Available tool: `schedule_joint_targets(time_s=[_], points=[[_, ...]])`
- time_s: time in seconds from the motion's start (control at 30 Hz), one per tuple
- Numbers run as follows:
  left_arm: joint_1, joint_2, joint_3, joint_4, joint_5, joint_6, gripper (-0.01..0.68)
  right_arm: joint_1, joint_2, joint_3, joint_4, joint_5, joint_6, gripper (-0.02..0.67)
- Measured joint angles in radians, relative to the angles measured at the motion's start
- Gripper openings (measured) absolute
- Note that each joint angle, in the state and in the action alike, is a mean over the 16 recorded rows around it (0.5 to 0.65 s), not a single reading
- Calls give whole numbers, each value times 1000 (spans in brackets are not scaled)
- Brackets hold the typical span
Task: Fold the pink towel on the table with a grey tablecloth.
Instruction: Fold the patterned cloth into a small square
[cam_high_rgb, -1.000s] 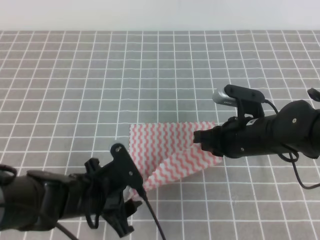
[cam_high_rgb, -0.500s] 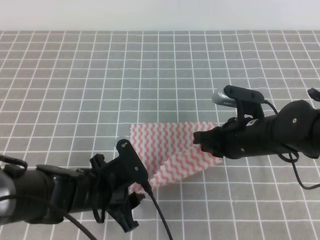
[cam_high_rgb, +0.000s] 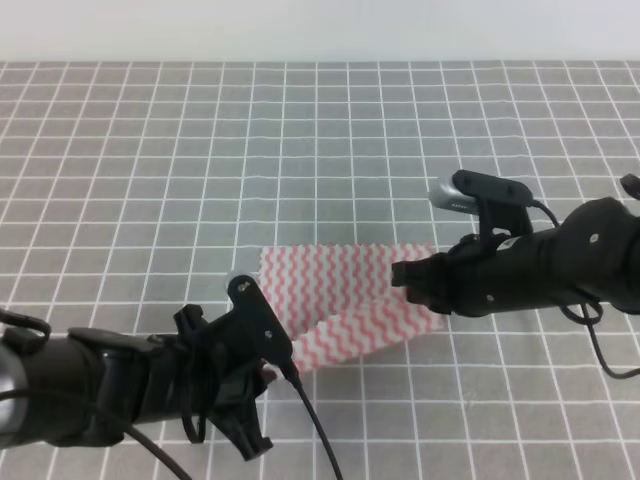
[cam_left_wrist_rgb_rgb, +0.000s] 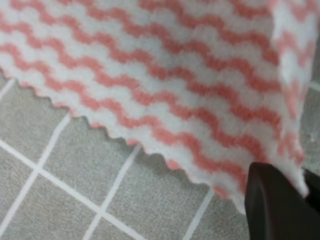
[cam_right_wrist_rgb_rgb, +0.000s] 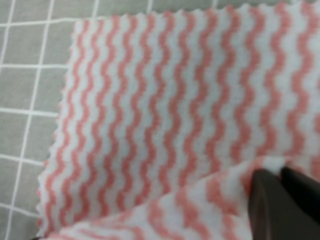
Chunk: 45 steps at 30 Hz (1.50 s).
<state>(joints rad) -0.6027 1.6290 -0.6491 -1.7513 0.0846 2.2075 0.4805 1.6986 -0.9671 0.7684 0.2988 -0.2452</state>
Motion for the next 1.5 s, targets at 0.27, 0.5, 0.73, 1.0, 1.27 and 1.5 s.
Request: schedule_joint_targets(time_s=[0.27, 0.5, 0.73, 1.0, 1.27, 1.5], points=[[0, -5, -54, 1, -23, -89, 0, -24, -3, 0, 0, 12, 0, -15], [0, 20, -124, -4, -59, -153, -1, -31, -4, 0, 0, 5, 0, -15], [0, 56, -164, -8, -106, -165, -1, -31, -1, 0, 0, -15, 0, -15], [0, 78, -173, -6, -131, -175, -2, -31, -3, 0, 0, -32, 0, -15], [0, 79, -172, -6, -135, -218, -2, -31, -1, -1, 0, -34, 0, -15], [0, 78, -171, -6, -134, -236, -1, -31, 3, -3, -1, -32, 0, -15]])
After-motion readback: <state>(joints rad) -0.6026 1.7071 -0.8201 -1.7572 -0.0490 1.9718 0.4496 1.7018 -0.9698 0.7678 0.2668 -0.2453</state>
